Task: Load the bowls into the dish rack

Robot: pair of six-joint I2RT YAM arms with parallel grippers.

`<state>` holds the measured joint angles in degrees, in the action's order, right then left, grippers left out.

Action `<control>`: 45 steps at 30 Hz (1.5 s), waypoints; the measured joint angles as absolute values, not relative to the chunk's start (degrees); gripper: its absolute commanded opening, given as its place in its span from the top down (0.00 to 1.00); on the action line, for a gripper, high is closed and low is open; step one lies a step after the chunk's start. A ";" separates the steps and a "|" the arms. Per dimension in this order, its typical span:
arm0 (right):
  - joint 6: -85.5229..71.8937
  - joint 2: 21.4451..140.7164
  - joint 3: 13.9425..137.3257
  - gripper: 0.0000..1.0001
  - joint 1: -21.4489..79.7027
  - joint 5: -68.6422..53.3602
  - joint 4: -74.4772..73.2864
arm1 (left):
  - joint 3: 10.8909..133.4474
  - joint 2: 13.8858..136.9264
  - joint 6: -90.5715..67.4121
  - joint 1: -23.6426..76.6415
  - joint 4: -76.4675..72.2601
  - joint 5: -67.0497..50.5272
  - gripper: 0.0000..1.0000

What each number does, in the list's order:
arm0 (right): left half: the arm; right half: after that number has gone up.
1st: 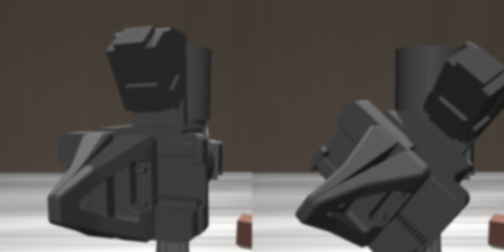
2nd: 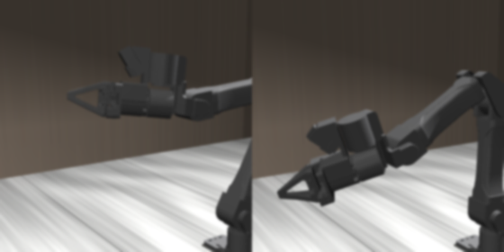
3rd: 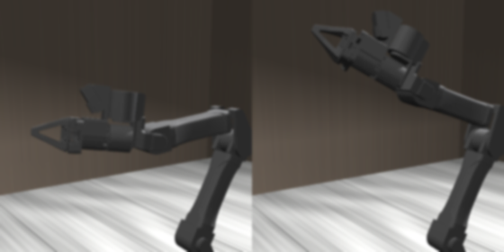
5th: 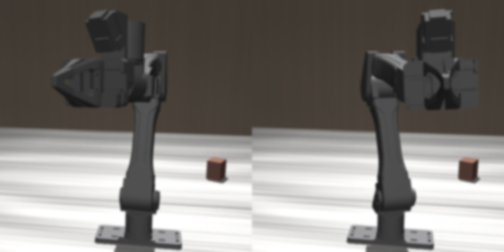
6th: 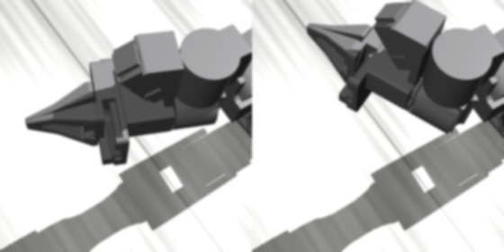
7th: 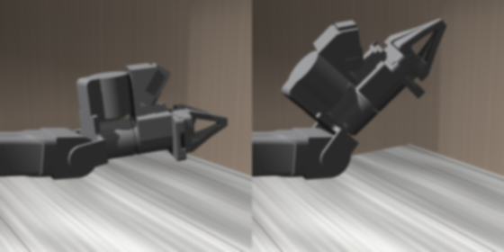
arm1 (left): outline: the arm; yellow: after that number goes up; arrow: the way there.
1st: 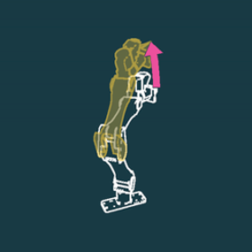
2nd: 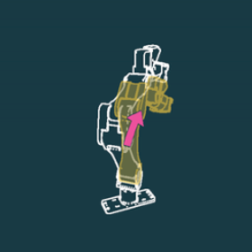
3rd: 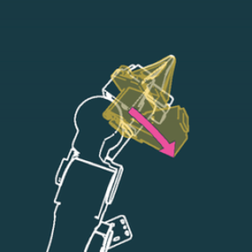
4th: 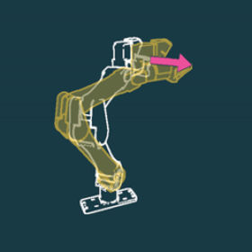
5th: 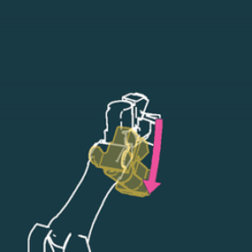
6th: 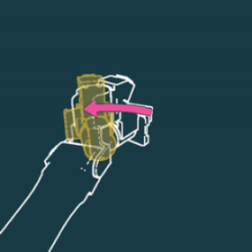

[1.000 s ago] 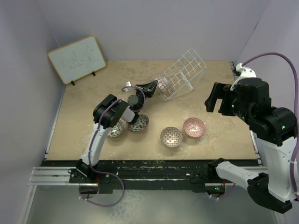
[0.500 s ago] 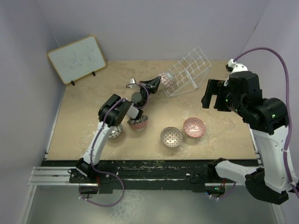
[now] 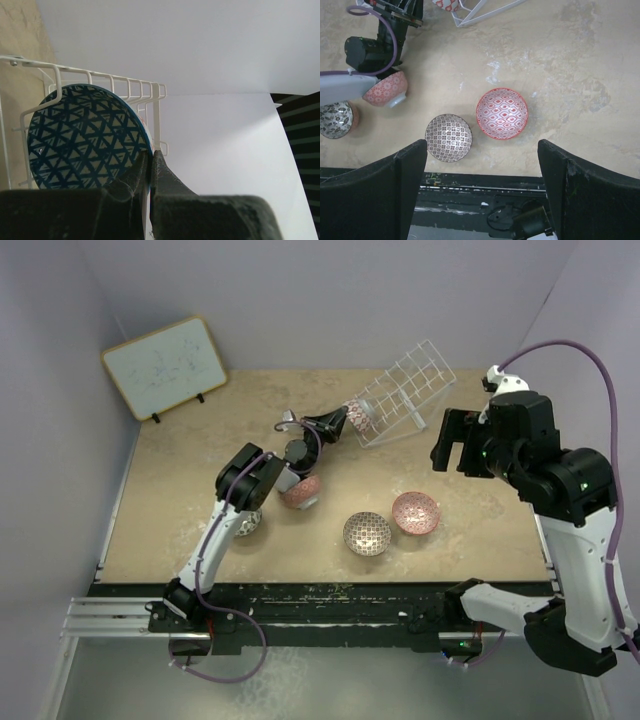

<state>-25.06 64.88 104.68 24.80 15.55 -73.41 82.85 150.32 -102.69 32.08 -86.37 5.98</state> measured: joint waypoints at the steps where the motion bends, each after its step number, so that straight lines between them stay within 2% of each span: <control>1: -25.06 64.88 104.81 0.07 24.80 15.55 -73.45 | 83.15 150.43 -102.94 32.08 -86.35 5.98 1.00; 10: -25.04 66.35 107.04 0.07 24.80 15.51 -73.43 | 89.36 152.92 -104.44 32.45 -86.39 5.98 1.00; 37: -25.08 68.45 107.70 0.07 24.80 15.38 -72.95 | 85.47 151.83 -105.91 32.10 -86.32 2.94 1.00; 45: -25.17 68.40 107.79 0.07 24.80 14.94 -72.79 | 84.90 151.61 -107.02 31.86 -86.11 -0.05 0.87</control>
<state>-25.17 68.40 107.79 24.80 14.94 -72.79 84.90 151.61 -107.02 31.86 -86.11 -0.05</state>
